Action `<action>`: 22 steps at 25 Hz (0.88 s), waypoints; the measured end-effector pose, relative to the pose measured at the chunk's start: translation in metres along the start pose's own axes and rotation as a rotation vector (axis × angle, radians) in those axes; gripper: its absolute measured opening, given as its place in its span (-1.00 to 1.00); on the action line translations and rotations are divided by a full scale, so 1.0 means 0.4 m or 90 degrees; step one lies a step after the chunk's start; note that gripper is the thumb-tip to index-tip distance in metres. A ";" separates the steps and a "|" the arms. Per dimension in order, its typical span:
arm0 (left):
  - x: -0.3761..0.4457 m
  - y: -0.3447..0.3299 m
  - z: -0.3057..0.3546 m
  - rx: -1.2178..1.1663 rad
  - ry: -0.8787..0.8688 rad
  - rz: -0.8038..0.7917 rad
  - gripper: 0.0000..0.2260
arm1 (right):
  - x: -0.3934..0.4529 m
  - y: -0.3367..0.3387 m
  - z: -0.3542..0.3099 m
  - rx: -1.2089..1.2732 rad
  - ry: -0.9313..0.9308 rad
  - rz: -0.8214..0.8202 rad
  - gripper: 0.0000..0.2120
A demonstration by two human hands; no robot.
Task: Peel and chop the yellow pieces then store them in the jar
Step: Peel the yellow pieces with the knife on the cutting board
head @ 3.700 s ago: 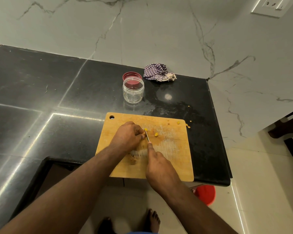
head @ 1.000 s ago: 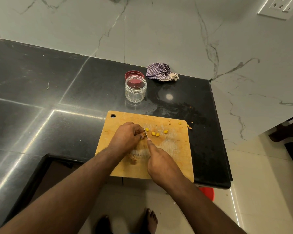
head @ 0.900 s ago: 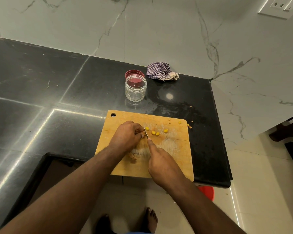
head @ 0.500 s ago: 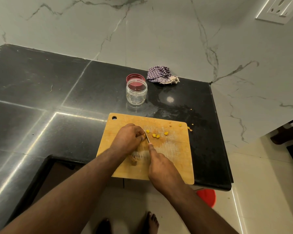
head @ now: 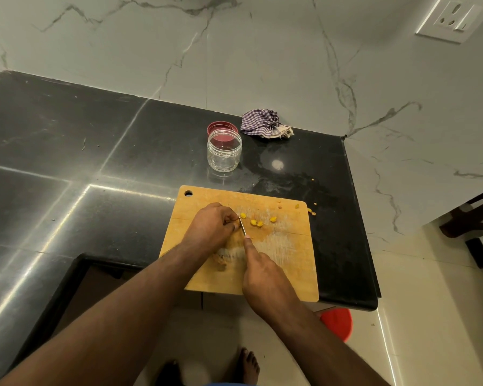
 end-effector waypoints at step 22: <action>0.005 0.008 -0.020 0.000 0.022 -0.005 -0.79 | -0.016 0.024 0.007 0.046 0.018 0.045 -0.45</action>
Point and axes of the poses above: each hand's wrist, its own x-axis towards the middle knuckle, its own y-axis out of the back of the hand, z = x × y, the point moved 6 cm from there along x, towards the middle knuckle, and after that the axes turned 11 degrees about -x, right-handed, at the moved point
